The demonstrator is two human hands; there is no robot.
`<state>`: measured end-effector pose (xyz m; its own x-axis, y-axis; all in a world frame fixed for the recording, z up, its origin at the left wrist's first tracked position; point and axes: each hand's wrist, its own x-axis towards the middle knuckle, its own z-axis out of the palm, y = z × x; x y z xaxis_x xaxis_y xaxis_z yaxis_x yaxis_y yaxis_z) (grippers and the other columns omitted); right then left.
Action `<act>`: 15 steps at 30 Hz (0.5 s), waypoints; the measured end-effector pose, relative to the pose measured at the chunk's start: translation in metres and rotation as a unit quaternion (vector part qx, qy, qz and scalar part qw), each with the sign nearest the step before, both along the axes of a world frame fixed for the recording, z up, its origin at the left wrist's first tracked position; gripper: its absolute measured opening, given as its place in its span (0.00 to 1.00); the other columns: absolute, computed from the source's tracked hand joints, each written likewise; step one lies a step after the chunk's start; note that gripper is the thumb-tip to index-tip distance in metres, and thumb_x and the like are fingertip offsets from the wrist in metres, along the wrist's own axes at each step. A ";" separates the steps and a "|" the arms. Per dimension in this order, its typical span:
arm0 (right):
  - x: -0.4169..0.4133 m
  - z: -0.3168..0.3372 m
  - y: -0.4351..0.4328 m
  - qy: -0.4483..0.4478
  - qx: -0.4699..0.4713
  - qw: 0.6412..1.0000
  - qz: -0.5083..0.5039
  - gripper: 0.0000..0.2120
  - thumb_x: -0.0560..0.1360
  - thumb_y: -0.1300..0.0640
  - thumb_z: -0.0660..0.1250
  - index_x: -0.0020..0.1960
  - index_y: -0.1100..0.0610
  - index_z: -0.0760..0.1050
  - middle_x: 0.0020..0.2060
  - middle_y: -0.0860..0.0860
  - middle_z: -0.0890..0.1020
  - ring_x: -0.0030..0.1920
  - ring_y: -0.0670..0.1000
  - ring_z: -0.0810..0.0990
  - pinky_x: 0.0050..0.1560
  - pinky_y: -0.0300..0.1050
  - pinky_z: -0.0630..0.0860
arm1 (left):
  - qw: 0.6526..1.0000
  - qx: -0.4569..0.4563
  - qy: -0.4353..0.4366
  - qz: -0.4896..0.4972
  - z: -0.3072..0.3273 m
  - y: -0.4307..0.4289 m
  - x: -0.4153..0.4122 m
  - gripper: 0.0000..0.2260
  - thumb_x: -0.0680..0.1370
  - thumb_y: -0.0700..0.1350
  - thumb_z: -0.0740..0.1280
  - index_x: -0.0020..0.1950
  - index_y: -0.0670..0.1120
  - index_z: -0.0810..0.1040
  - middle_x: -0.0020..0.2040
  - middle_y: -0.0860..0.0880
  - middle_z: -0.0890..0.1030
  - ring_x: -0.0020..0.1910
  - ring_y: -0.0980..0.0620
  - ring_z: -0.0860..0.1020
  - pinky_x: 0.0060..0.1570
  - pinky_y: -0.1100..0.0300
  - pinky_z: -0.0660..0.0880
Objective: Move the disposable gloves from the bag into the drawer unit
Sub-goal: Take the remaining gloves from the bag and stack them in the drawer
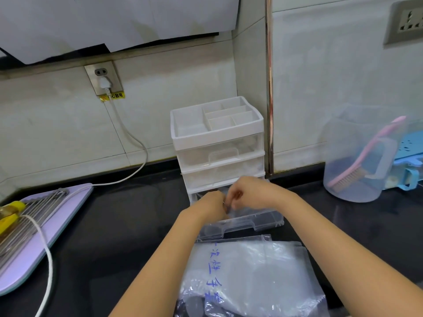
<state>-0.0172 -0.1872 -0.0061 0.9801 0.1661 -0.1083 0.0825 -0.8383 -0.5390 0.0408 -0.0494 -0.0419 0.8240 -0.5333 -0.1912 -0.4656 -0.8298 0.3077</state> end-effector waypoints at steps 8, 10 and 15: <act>0.019 -0.017 -0.003 0.111 -0.220 0.969 0.004 0.30 0.76 0.61 0.63 0.75 0.50 0.60 0.72 0.54 0.63 0.67 0.58 0.69 0.60 0.49 0.70 | 0.981 0.191 0.021 0.025 0.004 -0.006 0.010 0.18 0.78 0.47 0.64 0.65 0.42 0.72 0.59 0.43 0.75 0.52 0.44 0.75 0.54 0.53 0.74; 0.022 -0.014 -0.003 0.137 -0.249 0.959 -0.004 0.33 0.74 0.59 0.68 0.76 0.53 0.59 0.71 0.56 0.66 0.67 0.58 0.70 0.60 0.49 0.71 | 0.980 0.197 0.030 0.027 0.007 -0.009 0.010 0.17 0.78 0.46 0.64 0.64 0.42 0.74 0.52 0.45 0.75 0.48 0.46 0.74 0.51 0.55 0.72; 0.043 -0.011 -0.001 0.198 -0.242 0.949 -0.030 0.35 0.71 0.56 0.73 0.74 0.56 0.64 0.65 0.56 0.73 0.60 0.56 0.77 0.59 0.49 0.76 | 0.979 0.197 0.034 0.043 0.016 -0.016 0.003 0.19 0.76 0.49 0.68 0.64 0.42 0.73 0.51 0.47 0.73 0.47 0.47 0.72 0.46 0.57 0.71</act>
<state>0.0262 -0.1885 -0.0169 0.8525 -0.0522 -0.5202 -0.1024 -0.9924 -0.0683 0.0441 -0.0651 -0.0254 0.8408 -0.3362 -0.4243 -0.3781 -0.9256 -0.0158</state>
